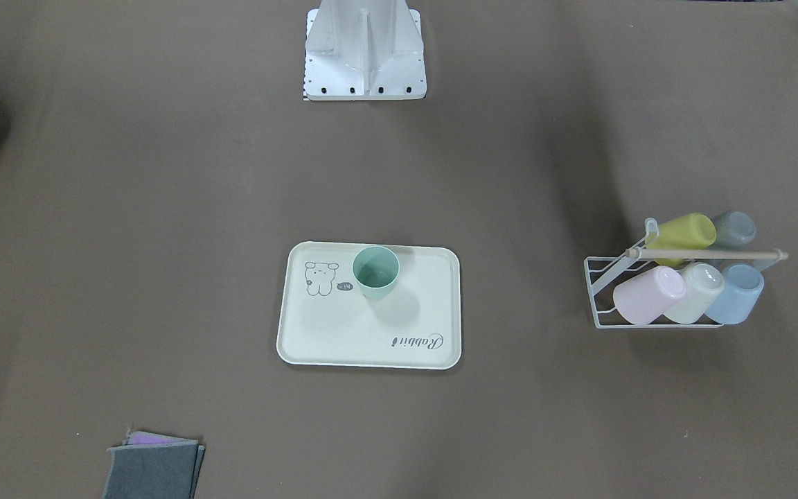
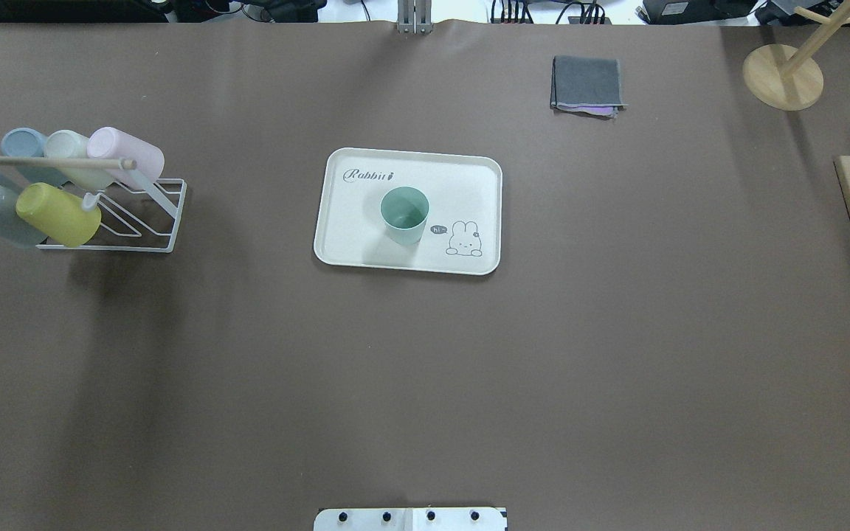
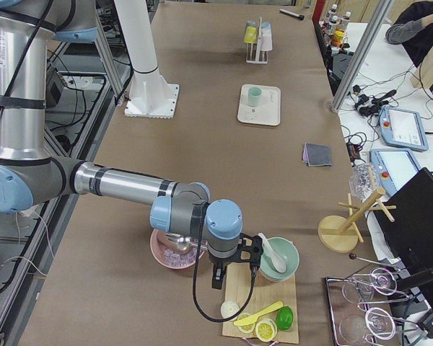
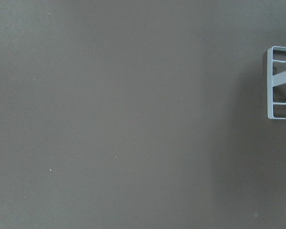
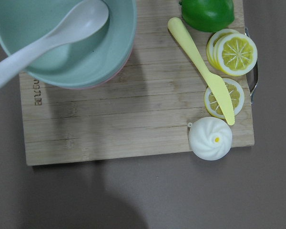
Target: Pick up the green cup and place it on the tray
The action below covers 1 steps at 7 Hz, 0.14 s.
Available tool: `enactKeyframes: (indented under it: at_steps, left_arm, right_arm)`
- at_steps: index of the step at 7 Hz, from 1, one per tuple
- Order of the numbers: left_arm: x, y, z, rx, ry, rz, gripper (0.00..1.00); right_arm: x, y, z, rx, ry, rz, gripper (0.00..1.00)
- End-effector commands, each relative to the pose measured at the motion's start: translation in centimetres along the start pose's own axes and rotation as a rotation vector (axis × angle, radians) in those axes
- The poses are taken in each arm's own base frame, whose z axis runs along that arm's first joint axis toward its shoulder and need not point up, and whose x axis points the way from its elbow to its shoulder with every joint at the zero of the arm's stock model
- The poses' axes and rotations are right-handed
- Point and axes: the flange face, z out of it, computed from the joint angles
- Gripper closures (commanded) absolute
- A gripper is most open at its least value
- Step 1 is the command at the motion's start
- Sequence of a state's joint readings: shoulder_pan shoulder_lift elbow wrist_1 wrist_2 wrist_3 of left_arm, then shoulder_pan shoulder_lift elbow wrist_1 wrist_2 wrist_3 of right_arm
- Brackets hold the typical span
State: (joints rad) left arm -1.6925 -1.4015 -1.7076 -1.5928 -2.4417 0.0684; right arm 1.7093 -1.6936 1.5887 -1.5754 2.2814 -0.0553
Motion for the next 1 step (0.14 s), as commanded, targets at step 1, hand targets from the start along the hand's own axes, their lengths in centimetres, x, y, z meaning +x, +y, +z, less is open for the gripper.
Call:
enactKeyframes:
  at_steps: [1]
  left_arm:
    - [-0.02,-0.11,-0.01,-0.002,-0.016,0.003,0.02]
  right_arm:
    - [0.01,0.0,0.05,-0.001,-0.001,0.0,0.0]
